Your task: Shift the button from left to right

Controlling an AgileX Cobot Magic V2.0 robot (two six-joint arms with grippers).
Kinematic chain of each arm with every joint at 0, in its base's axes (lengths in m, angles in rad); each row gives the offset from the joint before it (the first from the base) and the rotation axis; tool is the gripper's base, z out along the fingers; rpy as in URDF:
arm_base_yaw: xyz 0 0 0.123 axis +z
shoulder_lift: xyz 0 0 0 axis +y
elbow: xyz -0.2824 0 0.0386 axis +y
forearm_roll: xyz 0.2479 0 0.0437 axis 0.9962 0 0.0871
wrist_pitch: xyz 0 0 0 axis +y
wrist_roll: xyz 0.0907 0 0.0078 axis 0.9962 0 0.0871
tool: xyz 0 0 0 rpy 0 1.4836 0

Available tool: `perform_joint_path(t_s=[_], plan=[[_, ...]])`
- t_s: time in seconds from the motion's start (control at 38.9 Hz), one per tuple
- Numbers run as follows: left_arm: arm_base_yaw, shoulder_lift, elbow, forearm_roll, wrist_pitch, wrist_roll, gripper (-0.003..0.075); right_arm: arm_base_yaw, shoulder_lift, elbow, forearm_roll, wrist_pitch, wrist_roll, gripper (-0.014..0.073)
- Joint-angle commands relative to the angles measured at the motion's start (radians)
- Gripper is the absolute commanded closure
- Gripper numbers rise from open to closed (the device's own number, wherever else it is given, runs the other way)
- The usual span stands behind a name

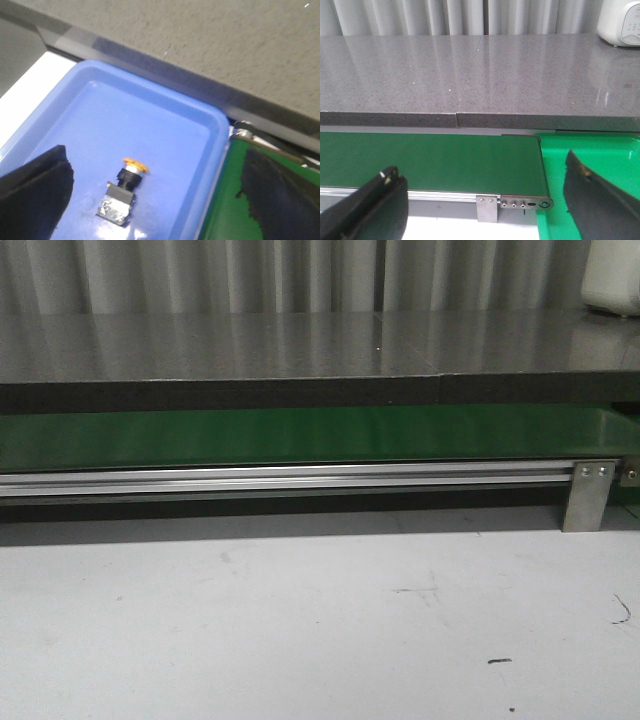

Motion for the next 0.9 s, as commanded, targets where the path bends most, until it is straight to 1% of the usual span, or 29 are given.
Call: perform_joint_path(t_s=[0.0,0.13,0.23,0.33,0.51,0.69,0.75,0.8,0.88], plan=[[0.027,0.068,-0.115,-0.014,0.065,0.073,0.0070,-0.004,0.014,-0.036,0.006,-0.079,-0.004,-0.0052],[0.046,0.206,-0.226,-0.020,0.199,0.184,0.0070,-0.004,0.014,-0.036,0.006,-0.079,-0.004,-0.0052],[0.071,0.306,-0.306,-0.020,0.283,0.209,0.0070,-0.004,0.014,-0.036,0.006,-0.079,-0.004,-0.0052],[0.088,0.384,-0.362,-0.026,0.337,0.254,0.0070,-0.004,0.014,-0.036,0.006,-0.079,-0.004,-0.0052],[0.088,0.487,-0.396,-0.029,0.352,0.339,0.0070,-0.004,0.014,-0.036,0.006,-0.079,-0.004,-0.0052],[0.091,0.553,-0.396,-0.027,0.337,0.339,0.0071,-0.004,0.014,-0.036,0.006,-0.079,-0.004,-0.0052],[0.091,0.564,-0.396,-0.029,0.332,0.339,0.0087,-0.004,0.014,-0.036,0.006,-0.079,-0.004,-0.0052],[0.091,0.570,-0.396,-0.029,0.332,0.339,0.0129,-0.004,0.014,-0.036,0.006,-0.079,-0.004,-0.0052],[0.091,0.574,-0.396,-0.029,0.332,0.339,0.0242,-0.004,0.014,-0.036,0.006,-0.079,-0.004,-0.0052]])
